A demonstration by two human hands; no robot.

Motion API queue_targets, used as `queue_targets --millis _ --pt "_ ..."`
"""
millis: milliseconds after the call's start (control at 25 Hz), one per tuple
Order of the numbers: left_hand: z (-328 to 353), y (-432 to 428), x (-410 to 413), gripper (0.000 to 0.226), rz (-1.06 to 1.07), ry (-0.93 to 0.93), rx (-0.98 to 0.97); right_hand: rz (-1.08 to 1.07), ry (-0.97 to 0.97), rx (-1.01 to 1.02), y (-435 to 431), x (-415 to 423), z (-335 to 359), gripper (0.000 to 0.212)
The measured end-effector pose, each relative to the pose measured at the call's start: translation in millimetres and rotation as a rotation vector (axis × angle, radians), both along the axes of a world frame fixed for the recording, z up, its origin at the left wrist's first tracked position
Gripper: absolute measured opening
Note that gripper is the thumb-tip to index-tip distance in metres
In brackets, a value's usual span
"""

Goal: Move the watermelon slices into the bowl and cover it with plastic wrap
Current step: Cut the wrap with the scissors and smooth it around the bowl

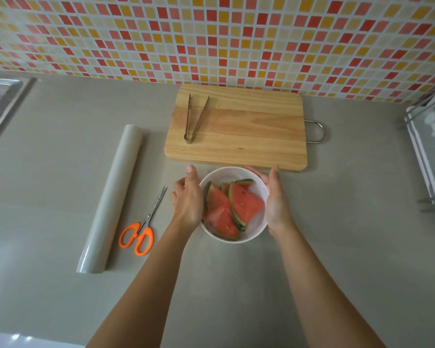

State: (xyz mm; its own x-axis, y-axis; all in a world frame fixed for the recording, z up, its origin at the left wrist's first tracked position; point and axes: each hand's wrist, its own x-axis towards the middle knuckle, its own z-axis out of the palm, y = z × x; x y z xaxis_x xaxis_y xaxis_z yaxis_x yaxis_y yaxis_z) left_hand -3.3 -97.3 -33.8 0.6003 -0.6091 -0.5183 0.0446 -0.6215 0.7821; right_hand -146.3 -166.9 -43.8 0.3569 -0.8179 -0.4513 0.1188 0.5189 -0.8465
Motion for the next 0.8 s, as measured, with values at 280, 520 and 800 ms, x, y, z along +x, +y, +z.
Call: queue_targets --millis 280,520,800 --pt "-6.4 15.0 19.0 0.075 0.059 0.128 -0.334 -0.581 0.093 -0.188 20.5 -32.5 9.8 0.073" --pt "0.5 5.6 -7.4 0.059 -0.026 0.145 -0.3 -0.401 0.105 -0.004 78.6 12.7 -0.6 0.065" --pt "-2.7 40.0 -12.7 0.072 0.121 0.101 -0.294 -0.61 0.097 -0.118 47.6 -7.2 0.6 0.06"
